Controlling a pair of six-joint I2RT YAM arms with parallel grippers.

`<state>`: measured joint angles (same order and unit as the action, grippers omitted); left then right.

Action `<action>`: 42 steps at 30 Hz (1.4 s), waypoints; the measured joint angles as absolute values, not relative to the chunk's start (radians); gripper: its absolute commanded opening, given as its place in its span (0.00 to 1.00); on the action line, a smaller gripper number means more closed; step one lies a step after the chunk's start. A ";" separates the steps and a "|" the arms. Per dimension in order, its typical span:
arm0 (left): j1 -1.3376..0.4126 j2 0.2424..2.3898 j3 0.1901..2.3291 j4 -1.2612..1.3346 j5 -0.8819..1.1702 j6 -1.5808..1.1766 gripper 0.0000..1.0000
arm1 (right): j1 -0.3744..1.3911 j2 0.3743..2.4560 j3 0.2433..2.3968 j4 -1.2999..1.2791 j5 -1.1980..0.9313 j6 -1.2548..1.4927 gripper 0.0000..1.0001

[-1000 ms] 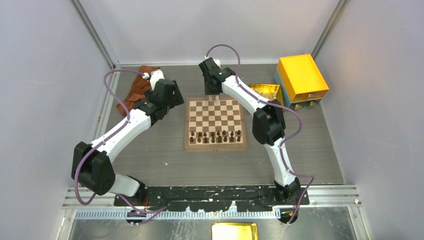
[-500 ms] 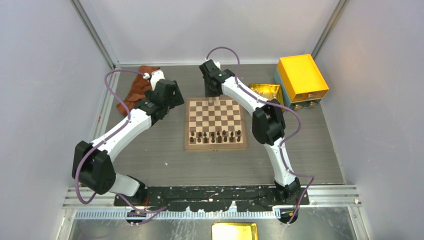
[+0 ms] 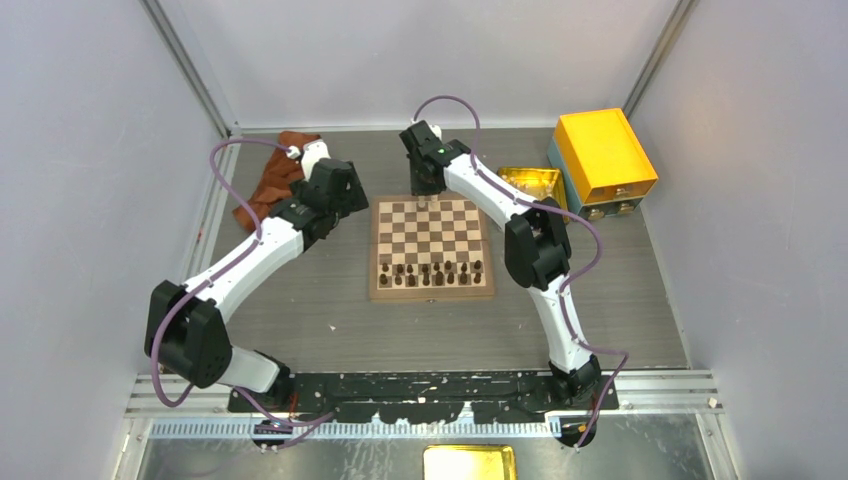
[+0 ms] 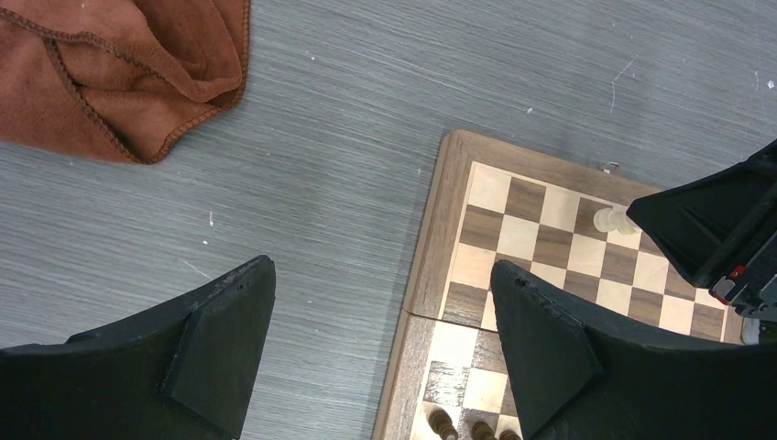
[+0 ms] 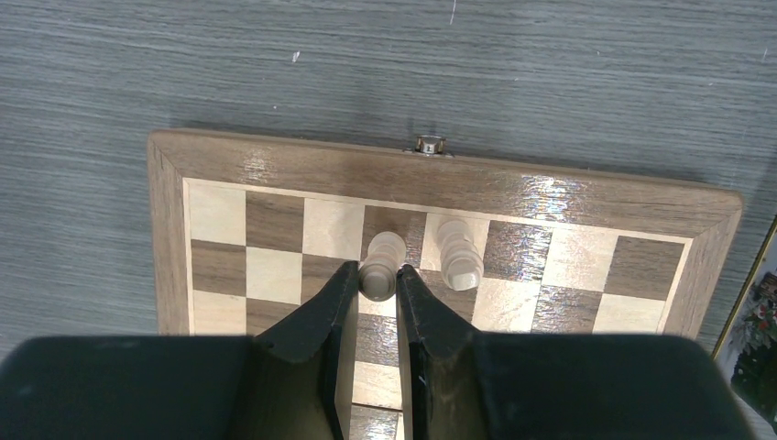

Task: Set up the chess pieces on the board
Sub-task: Place the chess piece on the chessboard.

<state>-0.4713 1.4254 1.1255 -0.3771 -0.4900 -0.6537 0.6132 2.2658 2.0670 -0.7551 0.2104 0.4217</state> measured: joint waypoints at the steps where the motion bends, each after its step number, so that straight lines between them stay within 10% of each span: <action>1: -0.471 1.426 1.126 -0.377 -0.490 -0.654 0.88 | 0.613 2.266 2.067 -0.755 0.209 0.422 0.01; 22: -0.471 1.436 1.126 -0.377 -0.490 -0.654 0.88 | 0.612 2.292 2.066 -0.736 0.199 0.422 0.02; 42: -0.471 1.448 1.126 -0.377 -0.490 -0.655 0.88 | 0.611 2.293 2.066 -0.735 0.199 0.420 0.38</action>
